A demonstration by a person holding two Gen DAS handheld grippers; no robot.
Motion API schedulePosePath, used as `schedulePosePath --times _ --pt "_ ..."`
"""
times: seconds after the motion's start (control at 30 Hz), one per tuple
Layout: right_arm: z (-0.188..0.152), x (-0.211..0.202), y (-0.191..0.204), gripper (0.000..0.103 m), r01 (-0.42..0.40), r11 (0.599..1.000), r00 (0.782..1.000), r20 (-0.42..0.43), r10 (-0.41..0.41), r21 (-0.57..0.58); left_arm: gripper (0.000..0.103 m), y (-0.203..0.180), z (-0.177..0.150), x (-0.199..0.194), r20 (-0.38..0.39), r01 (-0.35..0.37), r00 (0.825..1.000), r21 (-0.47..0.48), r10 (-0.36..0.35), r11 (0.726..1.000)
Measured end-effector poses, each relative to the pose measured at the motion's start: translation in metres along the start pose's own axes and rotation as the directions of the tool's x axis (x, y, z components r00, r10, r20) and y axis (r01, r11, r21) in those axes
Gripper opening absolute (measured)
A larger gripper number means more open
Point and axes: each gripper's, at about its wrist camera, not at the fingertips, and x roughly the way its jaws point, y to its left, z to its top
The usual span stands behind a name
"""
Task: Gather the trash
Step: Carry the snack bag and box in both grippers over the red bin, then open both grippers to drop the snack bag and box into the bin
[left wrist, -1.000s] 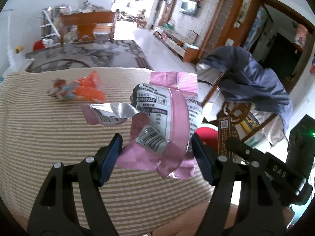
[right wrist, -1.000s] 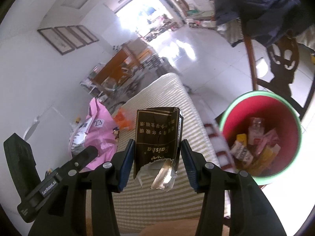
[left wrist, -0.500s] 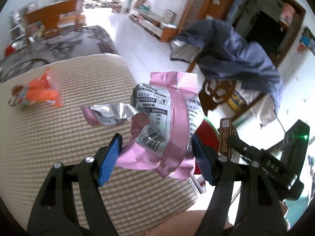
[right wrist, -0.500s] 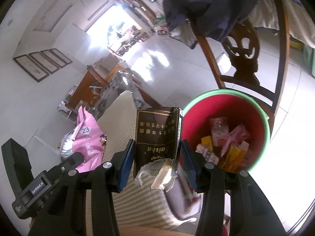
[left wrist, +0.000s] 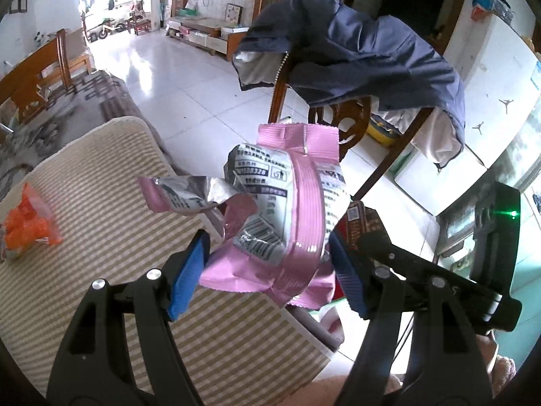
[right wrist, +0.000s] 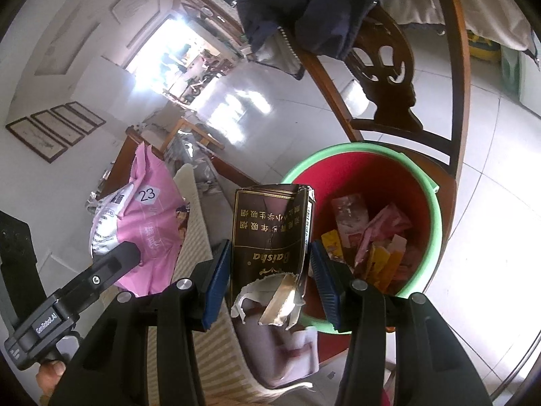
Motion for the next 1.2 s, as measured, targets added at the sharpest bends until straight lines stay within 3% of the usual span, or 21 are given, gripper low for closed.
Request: schedulePosePath --times 0.8,0.9,0.93,1.03,1.2 --pt "-0.002 0.012 -0.015 0.048 0.089 0.996 0.996 0.005 -0.089 0.015 0.069 -0.009 0.007 0.051 -0.106 0.076 0.992 0.003 -0.076 0.997" --pt "-0.001 0.012 -0.015 0.048 0.097 0.995 0.995 0.010 -0.097 0.008 0.074 -0.009 0.007 0.053 -0.109 0.081 0.991 -0.001 -0.080 0.997" --pt "-0.001 0.012 -0.015 0.049 0.101 0.995 0.995 0.013 -0.101 0.008 0.076 -0.009 0.007 0.052 -0.106 0.081 0.991 -0.002 -0.081 0.997" --pt "-0.001 0.009 -0.016 0.073 0.118 0.993 0.993 0.030 -0.118 0.021 0.090 -0.009 0.007 0.048 -0.087 0.085 0.993 -0.006 -0.085 0.996" --pt "0.002 0.008 -0.003 0.073 0.117 0.993 0.993 0.028 -0.116 -0.008 0.091 0.008 -0.001 0.030 -0.032 0.044 0.998 -0.013 -0.044 0.999"
